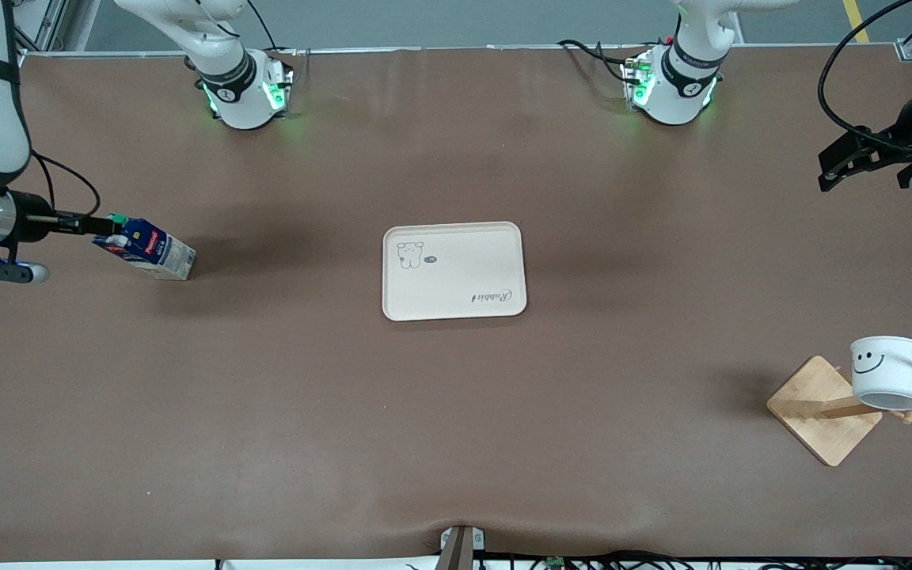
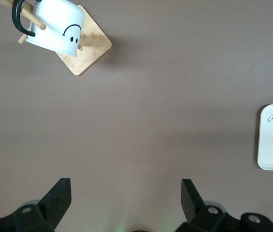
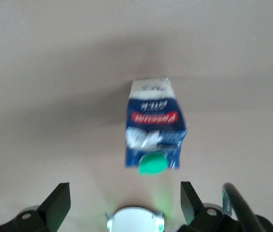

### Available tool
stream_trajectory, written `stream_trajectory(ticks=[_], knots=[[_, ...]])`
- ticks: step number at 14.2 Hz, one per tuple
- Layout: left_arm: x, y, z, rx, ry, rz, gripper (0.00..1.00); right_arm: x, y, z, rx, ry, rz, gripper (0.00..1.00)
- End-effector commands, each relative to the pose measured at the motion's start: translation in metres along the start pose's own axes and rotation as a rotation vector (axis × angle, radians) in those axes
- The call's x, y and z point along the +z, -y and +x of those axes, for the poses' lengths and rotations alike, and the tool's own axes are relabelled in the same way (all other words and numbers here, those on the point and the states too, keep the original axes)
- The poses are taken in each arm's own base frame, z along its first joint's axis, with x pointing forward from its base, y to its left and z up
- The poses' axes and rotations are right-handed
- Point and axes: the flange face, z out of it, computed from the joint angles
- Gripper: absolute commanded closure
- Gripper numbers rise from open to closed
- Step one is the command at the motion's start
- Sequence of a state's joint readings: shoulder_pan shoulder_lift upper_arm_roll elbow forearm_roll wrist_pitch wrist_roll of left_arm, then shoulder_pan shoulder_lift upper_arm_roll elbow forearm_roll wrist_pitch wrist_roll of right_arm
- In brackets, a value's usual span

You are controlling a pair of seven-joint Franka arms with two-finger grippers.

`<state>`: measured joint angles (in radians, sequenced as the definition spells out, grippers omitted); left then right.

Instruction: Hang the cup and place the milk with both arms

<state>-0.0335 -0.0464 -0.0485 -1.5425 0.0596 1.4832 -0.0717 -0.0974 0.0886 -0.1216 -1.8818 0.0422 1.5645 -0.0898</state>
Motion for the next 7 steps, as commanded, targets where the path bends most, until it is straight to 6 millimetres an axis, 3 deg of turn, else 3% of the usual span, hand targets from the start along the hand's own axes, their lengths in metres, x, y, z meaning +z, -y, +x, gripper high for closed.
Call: stream_trajectory(ticks=[1, 4, 5, 7], knots=[[-0.004, 0.004, 0.0, -0.009, -0.015, -0.002, 0.0, -0.027, 0.023, 0.007, -0.04, -0.006, -0.039, 0.0], [-0.005, 0.01, -0.001, -0.021, -0.02, -0.007, 0.0, -0.111, 0.038, -0.007, -0.058, -0.019, -0.035, 0.0], [-0.005, 0.01, -0.001, -0.021, -0.02, -0.007, 0.0, -0.14, 0.042, -0.018, -0.063, -0.036, -0.039, 0.0], [-0.006, 0.01, -0.001, -0.021, -0.022, -0.009, 0.0, -0.186, 0.069, -0.044, -0.105, -0.104, -0.061, 0.0]])
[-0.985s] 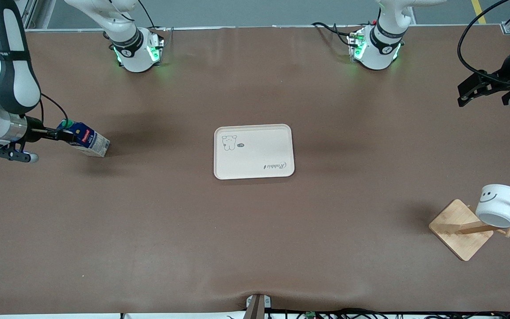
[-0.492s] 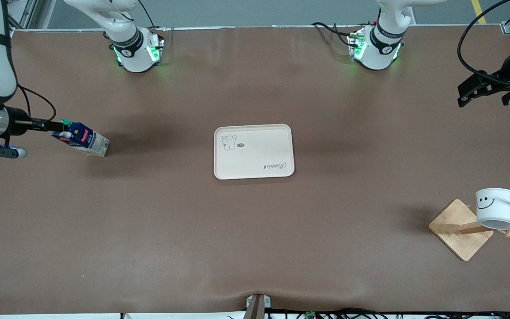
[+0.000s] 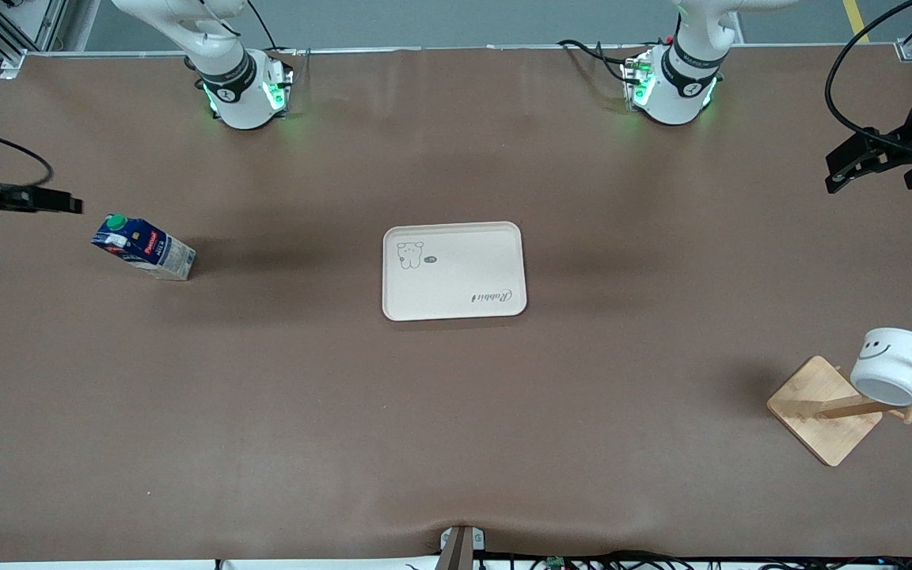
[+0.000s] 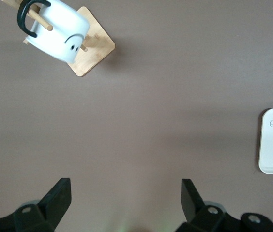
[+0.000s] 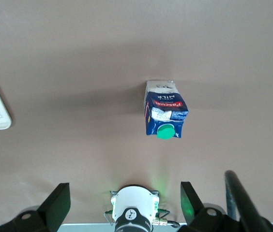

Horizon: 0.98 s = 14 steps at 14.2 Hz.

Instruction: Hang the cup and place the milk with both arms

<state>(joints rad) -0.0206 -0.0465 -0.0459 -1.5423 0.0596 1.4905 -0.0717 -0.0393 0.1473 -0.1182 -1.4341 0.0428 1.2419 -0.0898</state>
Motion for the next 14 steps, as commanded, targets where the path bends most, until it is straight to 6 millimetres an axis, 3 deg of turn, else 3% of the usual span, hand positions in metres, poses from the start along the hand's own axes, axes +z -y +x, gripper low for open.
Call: stream_trajectory(ticks=[1, 2, 3, 4, 6, 8, 10, 12, 14], knots=[[-0.006, 0.001, -0.002, -0.007, -0.015, -0.008, 0.0, -0.062, 0.041, -0.017, -0.065, -0.077, -0.043, 0.0], [-0.006, 0.001, -0.002, -0.007, -0.015, -0.008, 0.0, -0.069, 0.072, -0.024, -0.11, -0.094, -0.078, 0.0], [-0.006, 0.001, -0.002, -0.007, -0.015, -0.008, 0.0, -0.079, 0.083, -0.035, -0.116, -0.128, -0.117, 0.0], [-0.006, 0.002, -0.002, -0.007, -0.015, -0.007, 0.0, -0.096, 0.079, -0.057, -0.114, -0.177, -0.101, 0.0], [-0.008, 0.002, -0.003, -0.009, -0.018, -0.008, 0.0, -0.096, 0.068, -0.077, -0.108, -0.201, -0.081, 0.0], [-0.008, 0.002, -0.003, -0.007, -0.018, -0.008, 0.0, -0.087, 0.062, -0.1, -0.11, -0.23, -0.078, 0.0], [-0.008, 0.002, -0.003, -0.007, -0.018, -0.008, 0.0, -0.074, 0.035, -0.126, -0.09, -0.292, -0.07, 0.0], [-0.007, 0.003, -0.003, -0.007, -0.017, -0.007, 0.0, -0.076, 0.023, -0.134, -0.105, -0.272, -0.072, 0.0], [-0.008, 0.003, -0.004, -0.006, -0.017, -0.007, 0.0, -0.077, -0.005, -0.126, -0.083, -0.266, -0.067, 0.0]])
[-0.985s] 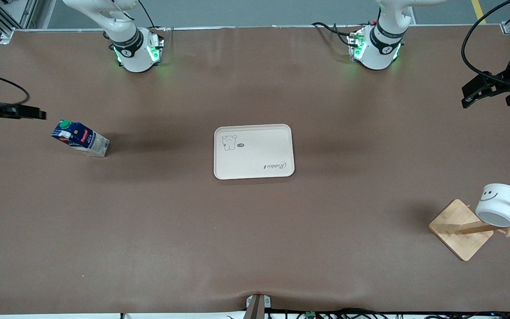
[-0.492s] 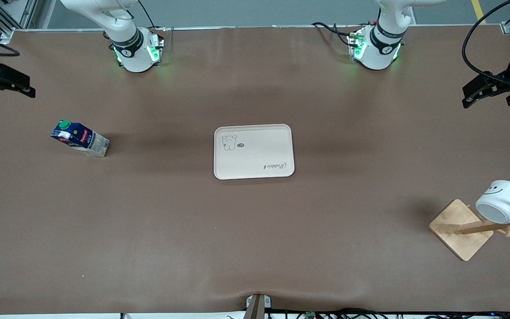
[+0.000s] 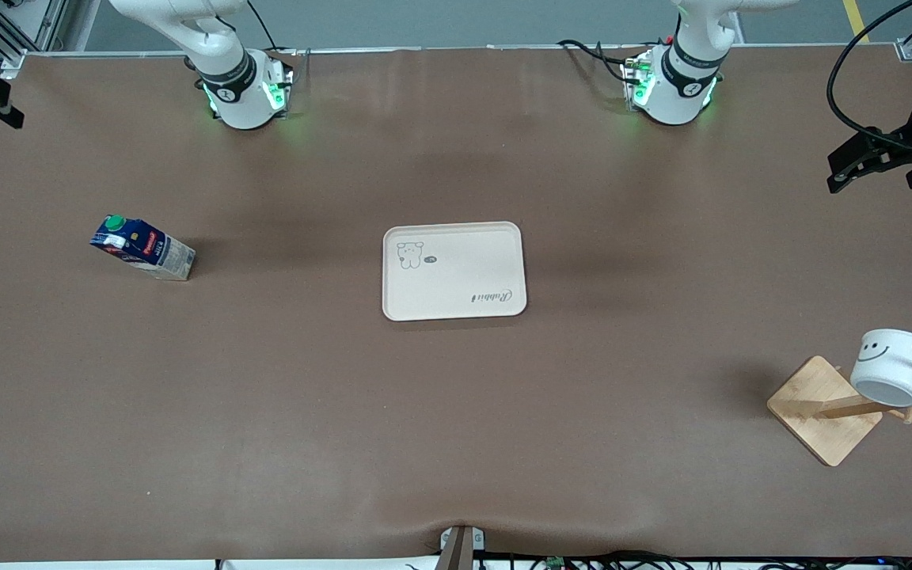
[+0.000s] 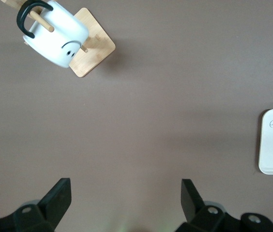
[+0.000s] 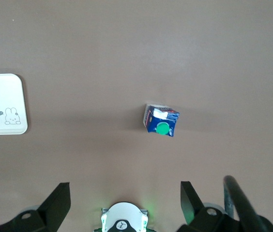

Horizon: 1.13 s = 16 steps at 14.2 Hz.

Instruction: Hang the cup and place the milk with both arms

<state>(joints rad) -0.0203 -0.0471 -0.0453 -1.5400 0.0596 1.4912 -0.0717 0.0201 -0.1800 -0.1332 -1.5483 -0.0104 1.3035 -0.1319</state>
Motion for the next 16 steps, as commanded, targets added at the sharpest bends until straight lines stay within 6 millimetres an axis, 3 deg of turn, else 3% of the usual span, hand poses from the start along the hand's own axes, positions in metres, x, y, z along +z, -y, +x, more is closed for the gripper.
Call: stream_trajectory(ticks=[1, 6, 16], knots=[[-0.007, 0.002, -0.004, -0.005, -0.013, -0.006, 0.0, 0.008, -0.024, 0.005, -0.036, 0.004, -0.017, 0.0], [-0.006, 0.002, -0.004, -0.003, -0.012, -0.006, 0.0, 0.003, -0.024, 0.029, -0.051, -0.008, -0.029, 0.0], [-0.007, 0.002, -0.004, -0.002, -0.013, -0.008, 0.0, 0.01, -0.021, 0.026, -0.057, 0.04, -0.008, 0.0]])
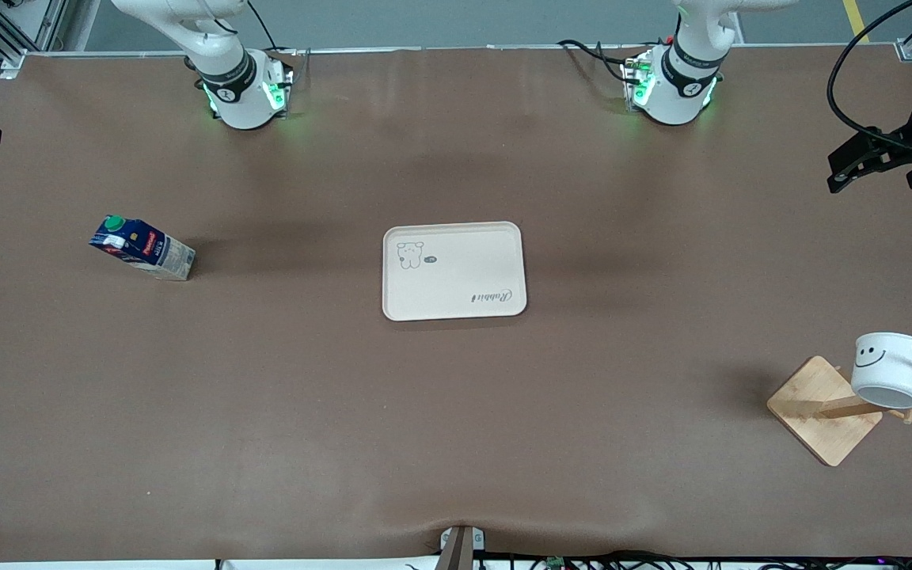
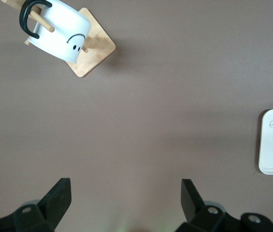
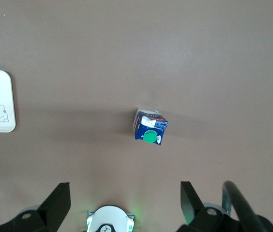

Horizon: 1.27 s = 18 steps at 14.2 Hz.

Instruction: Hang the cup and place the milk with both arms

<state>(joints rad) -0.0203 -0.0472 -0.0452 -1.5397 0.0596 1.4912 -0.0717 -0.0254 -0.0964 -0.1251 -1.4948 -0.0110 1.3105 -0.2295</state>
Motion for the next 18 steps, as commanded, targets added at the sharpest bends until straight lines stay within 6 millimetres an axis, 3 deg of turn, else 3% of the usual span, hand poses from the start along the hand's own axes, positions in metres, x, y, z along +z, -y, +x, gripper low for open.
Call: stream_trajectory(ticks=[1, 9, 18], knots=[[-0.007, 0.002, -0.004, -0.002, -0.013, -0.008, 0.0, -0.003, -0.003, -0.002, 0.003, 0.018, 0.002, 0.0], [-0.01, 0.0, -0.007, -0.006, -0.014, -0.052, 0.0, 0.003, -0.011, 0.001, 0.02, 0.034, 0.005, 0.0], [-0.015, -0.005, -0.004, 0.007, -0.027, -0.042, 0.0, 0.002, -0.004, 0.002, 0.008, 0.032, 0.009, 0.0]])
